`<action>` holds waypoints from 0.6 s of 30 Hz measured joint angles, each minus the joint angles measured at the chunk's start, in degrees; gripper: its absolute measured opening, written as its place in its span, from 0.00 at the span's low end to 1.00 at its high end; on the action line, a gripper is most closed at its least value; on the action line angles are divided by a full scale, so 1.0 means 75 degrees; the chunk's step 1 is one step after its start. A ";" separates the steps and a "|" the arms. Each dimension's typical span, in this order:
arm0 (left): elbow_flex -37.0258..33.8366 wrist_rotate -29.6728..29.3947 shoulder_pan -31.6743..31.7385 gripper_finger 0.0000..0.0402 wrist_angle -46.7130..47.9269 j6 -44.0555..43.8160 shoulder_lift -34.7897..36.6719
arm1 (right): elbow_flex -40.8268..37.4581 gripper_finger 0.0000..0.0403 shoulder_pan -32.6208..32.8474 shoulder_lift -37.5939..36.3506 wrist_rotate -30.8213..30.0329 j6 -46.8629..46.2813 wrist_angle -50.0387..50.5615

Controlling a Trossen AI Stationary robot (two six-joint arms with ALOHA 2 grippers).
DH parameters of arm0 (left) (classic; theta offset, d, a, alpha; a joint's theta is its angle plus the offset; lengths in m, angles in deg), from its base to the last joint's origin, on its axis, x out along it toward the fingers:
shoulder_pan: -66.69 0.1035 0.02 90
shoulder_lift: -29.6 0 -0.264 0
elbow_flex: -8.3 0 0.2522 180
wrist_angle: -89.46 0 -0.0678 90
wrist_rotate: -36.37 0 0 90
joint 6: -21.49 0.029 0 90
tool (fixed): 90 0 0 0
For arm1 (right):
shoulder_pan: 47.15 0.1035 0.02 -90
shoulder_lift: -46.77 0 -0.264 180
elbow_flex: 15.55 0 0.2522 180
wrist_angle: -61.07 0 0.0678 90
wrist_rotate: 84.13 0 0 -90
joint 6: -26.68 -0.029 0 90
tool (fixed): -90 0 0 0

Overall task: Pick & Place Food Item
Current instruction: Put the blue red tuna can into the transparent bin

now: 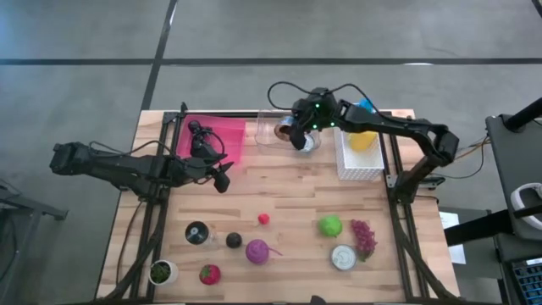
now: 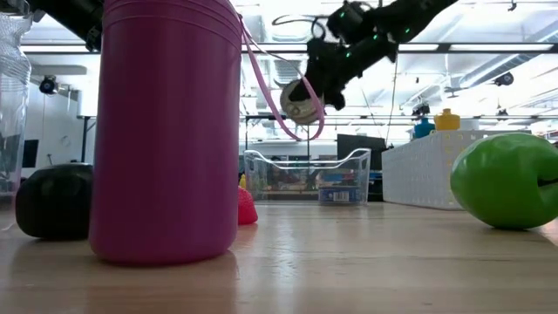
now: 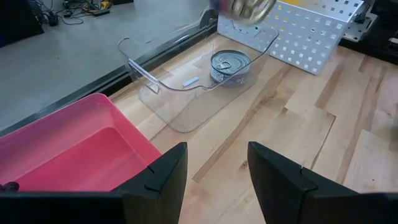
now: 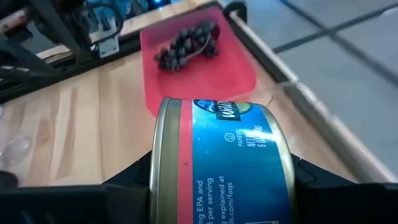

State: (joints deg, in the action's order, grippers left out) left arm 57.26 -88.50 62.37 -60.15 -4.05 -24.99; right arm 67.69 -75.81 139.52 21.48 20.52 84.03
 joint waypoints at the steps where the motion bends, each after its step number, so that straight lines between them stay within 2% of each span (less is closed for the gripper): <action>1: 0.0000 0.0000 -0.0003 0.43 0.0000 0.0000 0.0000 | 0.0038 0.42 -0.0003 0.0143 0.0011 -0.0013 -0.0011; 6: 0.0000 0.0000 0.0000 0.43 0.0019 0.0000 0.0000 | 0.0276 0.42 -0.0056 0.1005 0.0012 0.0021 0.0035; 9: 0.0000 0.0000 -0.0003 0.42 0.0020 0.0000 -0.0003 | 0.0670 0.42 -0.0154 0.1494 0.0430 0.0012 0.0190; 18: -0.0003 -0.0002 0.0000 0.43 0.0013 0.0000 -0.0001 | 0.1593 0.42 -0.0256 0.2348 0.0568 0.0251 0.0785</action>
State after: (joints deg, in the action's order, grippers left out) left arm 57.24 -88.52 62.37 -60.06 -4.05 -24.99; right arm 79.64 -77.74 157.13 25.74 22.41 89.92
